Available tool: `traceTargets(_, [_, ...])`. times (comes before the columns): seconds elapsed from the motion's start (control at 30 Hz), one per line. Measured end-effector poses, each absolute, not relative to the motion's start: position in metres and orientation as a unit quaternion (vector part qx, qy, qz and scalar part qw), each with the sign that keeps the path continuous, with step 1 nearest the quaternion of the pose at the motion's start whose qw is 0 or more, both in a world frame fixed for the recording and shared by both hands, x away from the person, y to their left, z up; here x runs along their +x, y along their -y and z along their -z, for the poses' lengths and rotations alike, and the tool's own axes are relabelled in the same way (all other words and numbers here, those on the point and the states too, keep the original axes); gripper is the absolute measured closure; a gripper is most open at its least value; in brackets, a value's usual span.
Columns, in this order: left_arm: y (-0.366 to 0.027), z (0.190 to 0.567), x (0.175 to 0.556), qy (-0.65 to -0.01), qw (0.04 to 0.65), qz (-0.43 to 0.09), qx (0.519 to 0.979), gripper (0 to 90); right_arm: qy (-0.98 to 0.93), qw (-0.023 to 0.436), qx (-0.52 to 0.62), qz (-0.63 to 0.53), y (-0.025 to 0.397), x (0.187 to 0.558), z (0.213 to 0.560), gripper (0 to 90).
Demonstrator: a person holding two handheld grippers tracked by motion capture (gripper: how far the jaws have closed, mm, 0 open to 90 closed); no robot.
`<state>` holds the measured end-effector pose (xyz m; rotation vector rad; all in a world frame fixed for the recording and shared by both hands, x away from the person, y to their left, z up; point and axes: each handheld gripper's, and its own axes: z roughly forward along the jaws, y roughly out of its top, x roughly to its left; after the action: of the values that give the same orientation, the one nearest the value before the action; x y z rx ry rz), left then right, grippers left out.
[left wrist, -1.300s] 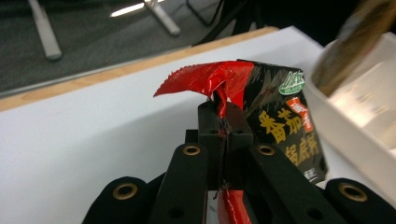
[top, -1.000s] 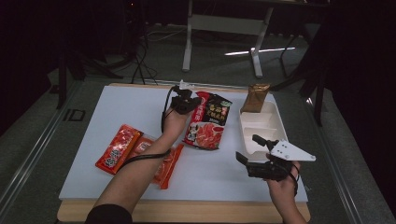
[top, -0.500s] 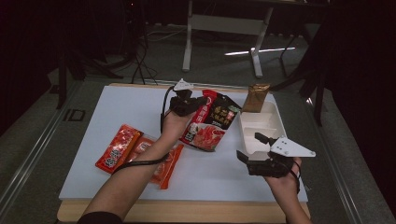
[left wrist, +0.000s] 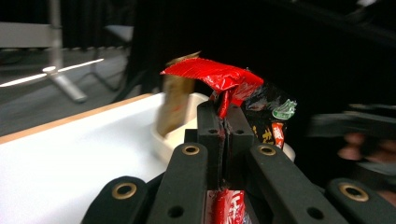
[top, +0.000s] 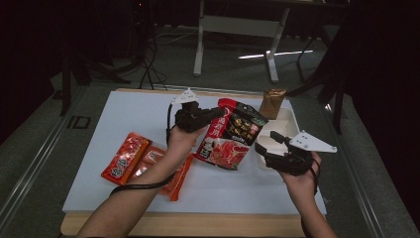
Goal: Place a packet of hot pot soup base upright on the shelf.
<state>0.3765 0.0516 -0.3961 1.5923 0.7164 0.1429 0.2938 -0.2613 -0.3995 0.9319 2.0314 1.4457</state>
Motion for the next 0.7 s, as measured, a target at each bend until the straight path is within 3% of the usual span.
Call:
traceTargets(0.3, [-0.054, 0.394, 0.361, -0.283, 0.681, -0.032, 0.674, 88.0, -0.738, 0.233, 0.334, -0.538, 0.258, 0.301, 0.389, 40.3])
traceTargets(0.37, [-0.054, 0.394, 0.359, -0.280, 0.685, -0.031, 0.672, 88.0, -0.733, 0.217, 0.332, -0.553, 0.259, 0.303, 0.384, 50.6])
traceTargets(0.67, [-0.055, 0.403, 0.357, -0.276, 0.702, -0.006, 0.656, 87.9, -0.726, 0.175, 0.330, -0.578, 0.258, 0.305, 0.381, 64.4])
traceTargets(0.7, [-0.055, 0.405, 0.357, -0.276, 0.703, -0.009, 0.656, 87.8, -0.726, 0.166, 0.331, -0.579, 0.257, 0.306, 0.380, 70.3])
